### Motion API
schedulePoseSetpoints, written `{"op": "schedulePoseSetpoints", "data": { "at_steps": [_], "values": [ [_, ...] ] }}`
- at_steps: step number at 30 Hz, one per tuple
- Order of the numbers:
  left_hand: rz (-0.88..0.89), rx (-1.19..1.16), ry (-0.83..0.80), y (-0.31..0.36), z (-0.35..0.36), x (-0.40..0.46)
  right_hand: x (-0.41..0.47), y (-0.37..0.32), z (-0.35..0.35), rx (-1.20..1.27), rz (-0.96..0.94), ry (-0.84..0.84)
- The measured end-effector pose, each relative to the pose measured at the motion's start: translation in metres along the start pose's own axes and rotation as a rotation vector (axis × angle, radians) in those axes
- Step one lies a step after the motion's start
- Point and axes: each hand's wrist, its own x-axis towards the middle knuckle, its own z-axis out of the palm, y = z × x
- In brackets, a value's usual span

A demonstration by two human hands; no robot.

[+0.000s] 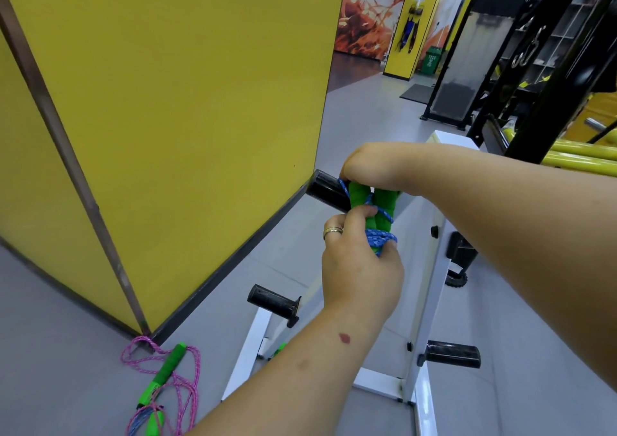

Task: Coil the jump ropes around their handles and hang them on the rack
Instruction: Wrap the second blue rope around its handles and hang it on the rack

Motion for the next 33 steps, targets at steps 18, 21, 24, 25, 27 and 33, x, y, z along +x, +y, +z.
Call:
{"op": "schedulePoseSetpoints", "data": {
  "at_steps": [18, 21, 24, 25, 27, 33],
  "values": [
    [-0.001, -0.286, -0.196, 0.037, -0.005, -0.002, -0.002, -0.007, -0.002, 0.345, 0.09, -0.014],
    [0.048, -0.326, -0.115, 0.032, 0.001, -0.003, -0.006, -0.002, -0.007, 0.623, 0.147, -0.035],
    [0.058, -0.334, -0.085, 0.028, 0.004, -0.004, -0.012, -0.002, -0.012, 0.733, 0.176, -0.102],
    [0.059, -0.326, -0.084, 0.026, 0.004, -0.004, -0.013, -0.003, -0.014, 0.732, 0.176, -0.108],
    [0.051, -0.325, -0.088, 0.021, 0.003, -0.005, -0.014, -0.002, -0.015, 0.754, 0.161, -0.107],
    [0.028, -0.355, -0.067, 0.021, 0.002, 0.003, -0.009, -0.007, -0.009, 0.665, 0.152, -0.038]
  ]
}}
